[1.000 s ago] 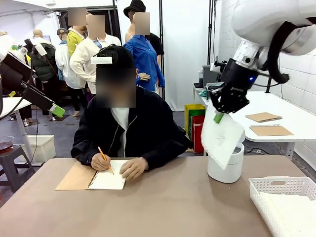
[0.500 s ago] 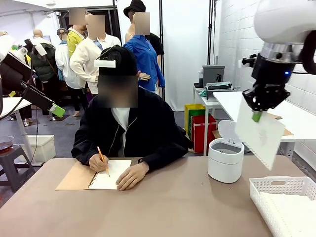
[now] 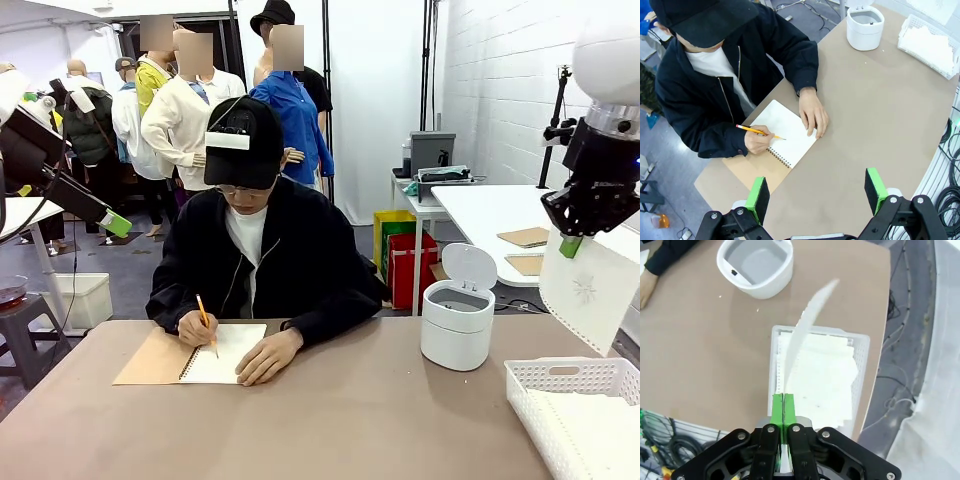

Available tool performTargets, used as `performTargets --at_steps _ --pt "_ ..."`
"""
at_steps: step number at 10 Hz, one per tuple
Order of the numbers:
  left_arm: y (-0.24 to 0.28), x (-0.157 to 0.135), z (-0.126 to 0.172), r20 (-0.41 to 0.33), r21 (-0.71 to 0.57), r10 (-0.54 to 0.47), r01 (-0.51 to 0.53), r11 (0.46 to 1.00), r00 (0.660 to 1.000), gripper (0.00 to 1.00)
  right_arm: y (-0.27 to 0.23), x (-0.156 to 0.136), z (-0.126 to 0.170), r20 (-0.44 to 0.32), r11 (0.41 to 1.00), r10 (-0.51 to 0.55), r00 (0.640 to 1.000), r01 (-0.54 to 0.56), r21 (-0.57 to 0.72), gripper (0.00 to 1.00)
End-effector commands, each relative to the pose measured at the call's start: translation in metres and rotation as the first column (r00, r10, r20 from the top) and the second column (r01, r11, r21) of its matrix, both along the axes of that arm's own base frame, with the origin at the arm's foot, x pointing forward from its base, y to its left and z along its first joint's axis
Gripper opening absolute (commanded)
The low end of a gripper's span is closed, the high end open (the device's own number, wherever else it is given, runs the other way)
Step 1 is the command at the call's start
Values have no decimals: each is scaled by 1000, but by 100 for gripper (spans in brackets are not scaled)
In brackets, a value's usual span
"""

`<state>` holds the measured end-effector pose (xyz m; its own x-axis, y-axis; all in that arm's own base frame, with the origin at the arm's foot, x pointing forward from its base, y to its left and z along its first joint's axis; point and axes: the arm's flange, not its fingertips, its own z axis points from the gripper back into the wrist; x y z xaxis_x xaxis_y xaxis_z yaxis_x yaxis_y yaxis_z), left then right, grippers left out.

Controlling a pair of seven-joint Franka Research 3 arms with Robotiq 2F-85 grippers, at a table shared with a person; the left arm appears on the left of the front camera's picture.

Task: Sort the paper based on its condition.
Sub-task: If a person hands you a paper, place it in the Organizing basket , and if it's crumpled, put it in the Trash can.

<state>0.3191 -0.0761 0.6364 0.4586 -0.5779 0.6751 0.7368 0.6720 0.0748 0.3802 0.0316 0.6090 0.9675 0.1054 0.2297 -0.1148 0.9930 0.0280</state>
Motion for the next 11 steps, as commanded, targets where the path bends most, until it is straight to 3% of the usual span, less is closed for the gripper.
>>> performTargets --at_steps 1,5,6,11 --pt "-1 0 1 -8 -5 7 -7 1000 1000 100 11 2 3 -6 1000 21 1000 -21 -8 0" --pt "-1 0 1 -8 -5 7 -7 1000 1000 100 12 -1 1 3 1000 24 1000 -24 -9 0" --pt "-1 0 1 -8 -5 7 -7 1000 1000 100 4 5 -13 -36 999 39 999 -38 13 0" --pt "-1 0 1 -8 -5 7 -7 1000 1000 100 -24 -23 -58 -73 995 49 996 -43 86 0"
